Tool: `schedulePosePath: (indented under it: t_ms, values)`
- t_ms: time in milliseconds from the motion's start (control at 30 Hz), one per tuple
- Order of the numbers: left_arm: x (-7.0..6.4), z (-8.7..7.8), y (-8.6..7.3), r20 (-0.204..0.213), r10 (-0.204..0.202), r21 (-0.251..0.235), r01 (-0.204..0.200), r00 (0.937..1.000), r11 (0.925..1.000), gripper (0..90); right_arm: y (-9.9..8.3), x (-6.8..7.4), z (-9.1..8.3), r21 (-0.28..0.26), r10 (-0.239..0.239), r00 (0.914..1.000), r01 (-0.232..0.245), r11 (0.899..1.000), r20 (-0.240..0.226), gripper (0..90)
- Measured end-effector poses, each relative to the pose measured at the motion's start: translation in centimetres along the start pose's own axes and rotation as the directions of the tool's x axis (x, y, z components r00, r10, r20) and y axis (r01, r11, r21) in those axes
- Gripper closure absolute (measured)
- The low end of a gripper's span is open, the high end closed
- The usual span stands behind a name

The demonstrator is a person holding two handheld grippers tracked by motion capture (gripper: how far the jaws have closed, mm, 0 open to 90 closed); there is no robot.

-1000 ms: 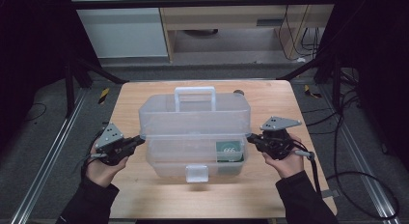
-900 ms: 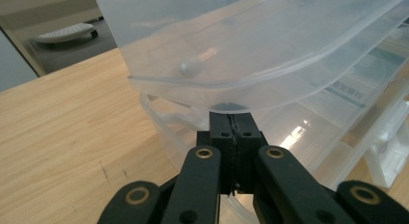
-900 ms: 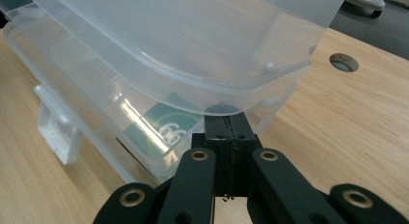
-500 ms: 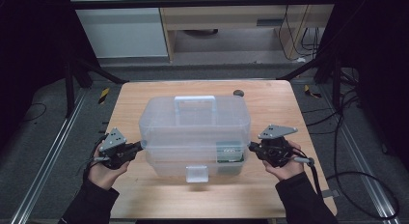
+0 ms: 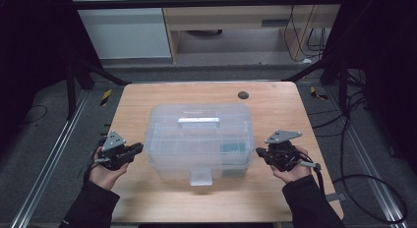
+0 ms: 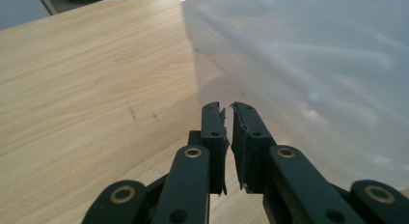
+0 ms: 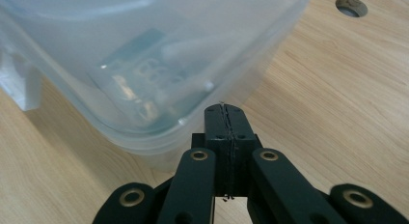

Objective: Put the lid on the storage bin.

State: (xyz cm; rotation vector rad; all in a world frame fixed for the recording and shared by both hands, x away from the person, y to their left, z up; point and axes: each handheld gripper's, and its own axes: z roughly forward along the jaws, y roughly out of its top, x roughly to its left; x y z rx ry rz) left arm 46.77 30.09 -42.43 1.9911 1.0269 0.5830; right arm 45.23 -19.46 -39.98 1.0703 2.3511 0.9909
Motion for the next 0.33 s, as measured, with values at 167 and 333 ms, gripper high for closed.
schedulePosePath:
  t_ms: [167, 333]
  values:
    - [1.1, 0.4, -0.7, -0.074, -0.009, -0.013, 0.008, 0.9973, 0.9999, 68.6, -1.1, -1.8, 0.6, -0.007, 0.052, 0.9942, -0.051, 0.999, 0.095, 78.8]
    - [2.2, 0.9, -1.4, -0.105, -0.059, -0.030, 0.056, 0.9927, 0.9980, 52.7, -2.5, -3.8, 1.0, -0.024, 0.120, 0.9793, -0.118, 0.993, 0.163, 70.5]
